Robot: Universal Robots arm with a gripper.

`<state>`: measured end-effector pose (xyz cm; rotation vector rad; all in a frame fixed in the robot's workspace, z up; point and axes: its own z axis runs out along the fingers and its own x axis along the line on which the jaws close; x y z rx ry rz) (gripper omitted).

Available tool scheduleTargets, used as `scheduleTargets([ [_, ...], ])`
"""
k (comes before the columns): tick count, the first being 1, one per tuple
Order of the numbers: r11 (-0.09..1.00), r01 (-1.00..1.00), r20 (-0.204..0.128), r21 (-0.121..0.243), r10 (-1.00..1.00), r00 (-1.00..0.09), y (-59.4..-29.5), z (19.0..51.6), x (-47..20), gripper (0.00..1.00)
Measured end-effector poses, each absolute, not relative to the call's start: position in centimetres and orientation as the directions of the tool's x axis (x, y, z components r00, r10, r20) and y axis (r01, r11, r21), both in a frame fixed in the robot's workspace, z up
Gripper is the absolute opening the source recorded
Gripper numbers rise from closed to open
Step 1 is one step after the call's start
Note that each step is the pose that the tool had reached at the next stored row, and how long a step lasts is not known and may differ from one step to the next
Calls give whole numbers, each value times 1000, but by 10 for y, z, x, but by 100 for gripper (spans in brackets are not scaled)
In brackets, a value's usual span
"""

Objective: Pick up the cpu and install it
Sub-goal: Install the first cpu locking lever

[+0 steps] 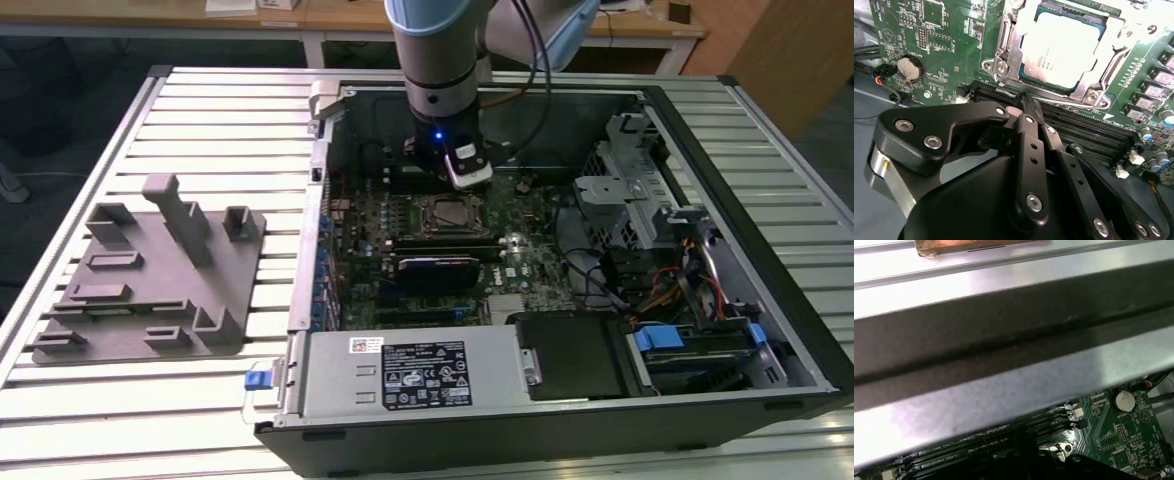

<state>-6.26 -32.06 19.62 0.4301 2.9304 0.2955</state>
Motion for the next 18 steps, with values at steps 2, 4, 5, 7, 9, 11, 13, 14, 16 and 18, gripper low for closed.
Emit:
scheduleTargets([
  [2, 939, 266, -135, 217, 299, -945, -321, 195, -63, 11],
  [4, 940, 266, -136, 215, 298, -945, -321, 194, -63, 11],
  [5, 940, 266, -137, 214, 298, -945, -321, 194, -63, 11],
  [7, 940, 266, -138, 213, 298, -944, -321, 193, -63, 11],
  [9, 941, 265, -141, 212, 298, -944, -321, 192, -63, 11],
  [11, 941, 265, -142, 211, 298, -944, -321, 191, -63, 11],
  [13, 941, 265, -143, 210, 298, -944, -321, 191, -63, 11],
  [14, 941, 265, -143, 210, 297, -944, -321, 190, -63, 11],
  [16, 941, 265, -142, 210, 298, -944, -321, 190, -63, 11],
  [18, 940, 265, -141, 215, 298, -944, -321, 190, -63, 11],
])
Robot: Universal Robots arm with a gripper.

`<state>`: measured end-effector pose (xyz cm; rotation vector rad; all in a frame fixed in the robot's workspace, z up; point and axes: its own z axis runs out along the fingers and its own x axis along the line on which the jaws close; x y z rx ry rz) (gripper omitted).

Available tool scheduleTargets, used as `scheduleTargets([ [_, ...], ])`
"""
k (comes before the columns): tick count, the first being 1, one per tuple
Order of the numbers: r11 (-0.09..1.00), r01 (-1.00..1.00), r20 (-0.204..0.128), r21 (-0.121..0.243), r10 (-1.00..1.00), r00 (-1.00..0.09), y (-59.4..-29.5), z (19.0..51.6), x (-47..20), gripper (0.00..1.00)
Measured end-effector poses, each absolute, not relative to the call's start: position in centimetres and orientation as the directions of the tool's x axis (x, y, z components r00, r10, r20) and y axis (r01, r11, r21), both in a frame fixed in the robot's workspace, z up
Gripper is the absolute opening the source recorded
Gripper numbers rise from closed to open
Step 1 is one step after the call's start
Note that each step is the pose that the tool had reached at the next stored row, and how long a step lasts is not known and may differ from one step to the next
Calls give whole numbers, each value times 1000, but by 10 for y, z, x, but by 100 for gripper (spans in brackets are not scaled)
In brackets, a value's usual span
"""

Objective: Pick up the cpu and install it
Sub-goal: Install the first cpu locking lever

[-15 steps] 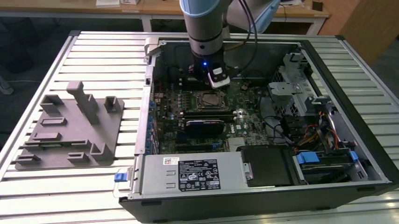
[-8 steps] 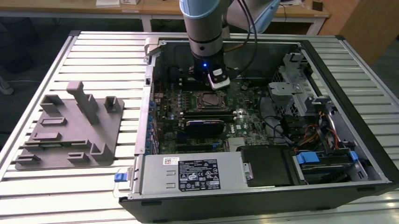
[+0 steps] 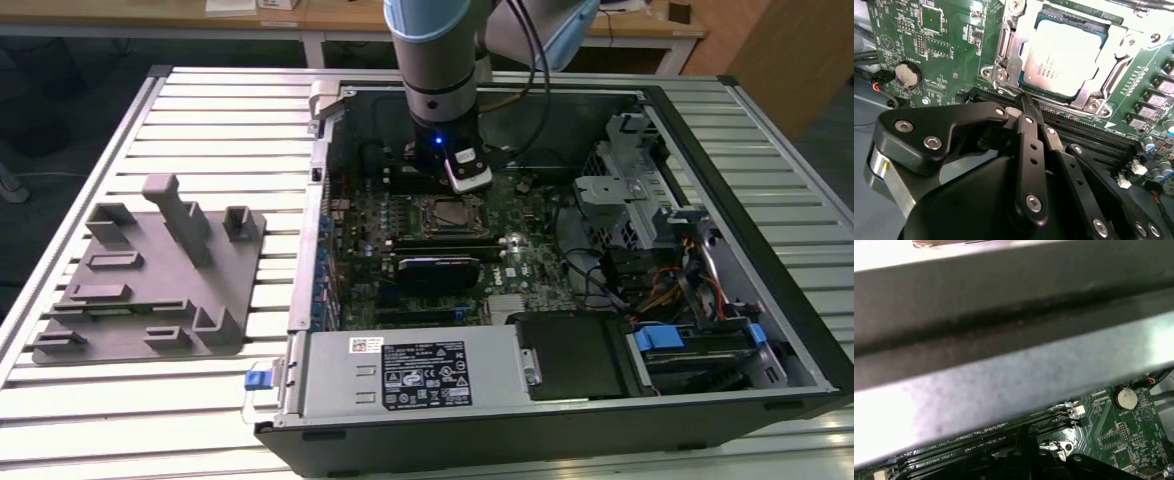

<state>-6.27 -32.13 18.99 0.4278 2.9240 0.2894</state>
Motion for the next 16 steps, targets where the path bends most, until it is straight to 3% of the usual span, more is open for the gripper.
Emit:
scheduleTargets([
  [16, 939, 265, -141, 217, 299, -944, -321, 204, -63, 11],
])
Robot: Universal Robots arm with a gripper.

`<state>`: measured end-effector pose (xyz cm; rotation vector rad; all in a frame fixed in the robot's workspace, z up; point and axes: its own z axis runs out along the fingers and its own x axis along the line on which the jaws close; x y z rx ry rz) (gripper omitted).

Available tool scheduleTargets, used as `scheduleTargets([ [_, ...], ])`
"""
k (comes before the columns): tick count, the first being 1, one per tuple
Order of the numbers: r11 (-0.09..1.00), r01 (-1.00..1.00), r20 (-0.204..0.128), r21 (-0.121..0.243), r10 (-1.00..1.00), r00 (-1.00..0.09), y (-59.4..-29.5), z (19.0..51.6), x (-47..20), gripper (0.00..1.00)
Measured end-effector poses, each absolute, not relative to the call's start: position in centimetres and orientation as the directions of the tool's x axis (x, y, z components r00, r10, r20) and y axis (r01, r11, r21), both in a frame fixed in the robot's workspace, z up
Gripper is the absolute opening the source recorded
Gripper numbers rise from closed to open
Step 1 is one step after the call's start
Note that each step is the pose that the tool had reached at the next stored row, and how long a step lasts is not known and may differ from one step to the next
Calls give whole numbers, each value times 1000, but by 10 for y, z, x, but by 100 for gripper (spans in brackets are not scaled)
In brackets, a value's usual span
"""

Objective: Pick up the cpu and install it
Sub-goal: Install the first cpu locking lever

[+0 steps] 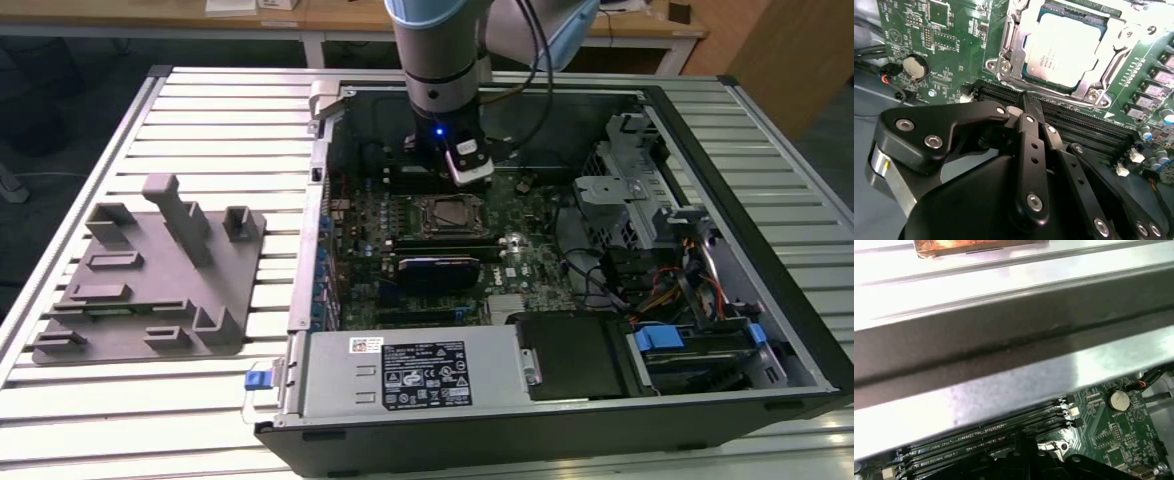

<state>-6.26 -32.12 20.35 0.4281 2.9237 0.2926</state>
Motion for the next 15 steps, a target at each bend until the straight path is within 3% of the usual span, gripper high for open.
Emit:
scheduleTargets([
  [6, 949, 268, -156, 167, 294, -943, -321, 212, -63, 11],
  [15, 961, 276, -182, 10, 273, -945, -321, 212, -61, 11],
])
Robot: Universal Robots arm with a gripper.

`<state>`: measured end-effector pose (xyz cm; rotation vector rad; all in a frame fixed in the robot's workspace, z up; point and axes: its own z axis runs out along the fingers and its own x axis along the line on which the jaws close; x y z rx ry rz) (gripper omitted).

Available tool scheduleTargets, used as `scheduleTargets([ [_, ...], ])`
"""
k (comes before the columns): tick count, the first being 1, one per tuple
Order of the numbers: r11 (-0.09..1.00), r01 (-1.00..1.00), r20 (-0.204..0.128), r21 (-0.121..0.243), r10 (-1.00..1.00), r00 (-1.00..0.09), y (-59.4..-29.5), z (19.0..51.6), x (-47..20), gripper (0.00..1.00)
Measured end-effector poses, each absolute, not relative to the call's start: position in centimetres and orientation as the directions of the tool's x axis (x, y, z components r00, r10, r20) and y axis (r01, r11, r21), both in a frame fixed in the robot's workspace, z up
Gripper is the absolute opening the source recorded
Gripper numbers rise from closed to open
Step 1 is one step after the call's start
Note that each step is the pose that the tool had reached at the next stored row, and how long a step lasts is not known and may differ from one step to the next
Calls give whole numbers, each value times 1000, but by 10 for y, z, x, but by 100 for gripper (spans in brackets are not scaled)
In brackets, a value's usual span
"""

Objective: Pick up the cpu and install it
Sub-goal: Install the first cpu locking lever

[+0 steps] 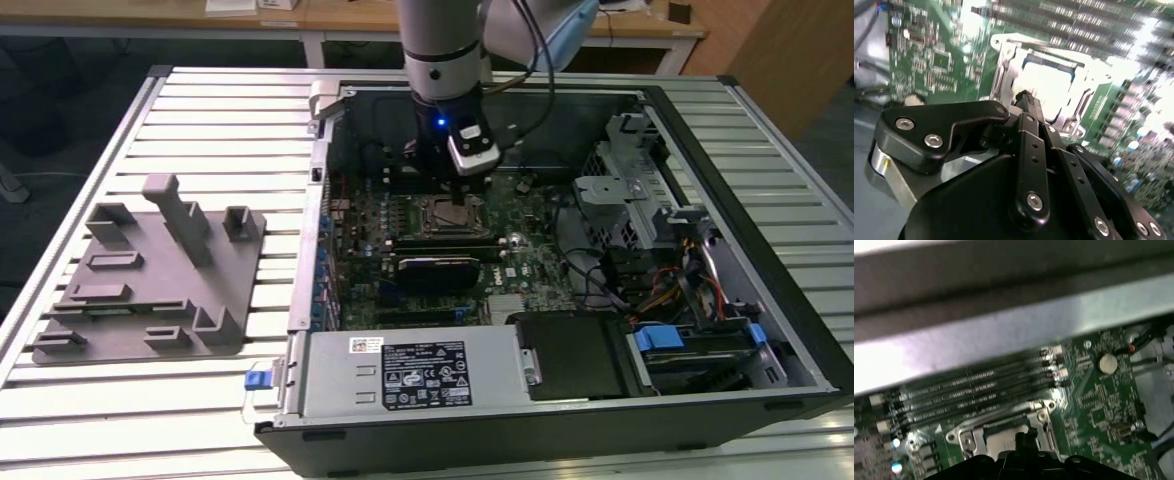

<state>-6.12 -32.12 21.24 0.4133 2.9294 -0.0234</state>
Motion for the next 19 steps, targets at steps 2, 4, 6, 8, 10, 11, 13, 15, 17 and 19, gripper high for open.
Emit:
scheduleTargets([
  [2, 961, 276, -178, -14, 269, -947, -321, 212, -60, 11],
  [4, 961, 275, -161, -24, 268, -950, -321, 212, -56, 11],
  [6, 961, 275, -138, -31, 268, -953, -321, 212, -53, 11],
  [8, 961, 274, -128, -34, 268, -955, -321, 212, -51, 11],
  [10, 961, 274, -127, -34, 268, -955, -321, 212, -51, 11],
  [11, 961, 274, -127, -34, 268, -955, -321, 212, -51, 11],
  [13, 961, 274, -126, -34, 268, -955, -321, 212, -51, 11],
  [15, 961, 273, -105, -40, 268, -958, -321, 212, -50, 11],
  [17, 961, 272, -74, -49, 268, -961, -321, 212, -48, 11],
  [19, 961, 271, -57, -54, 268, -962, -321, 212, -47, 11],
])
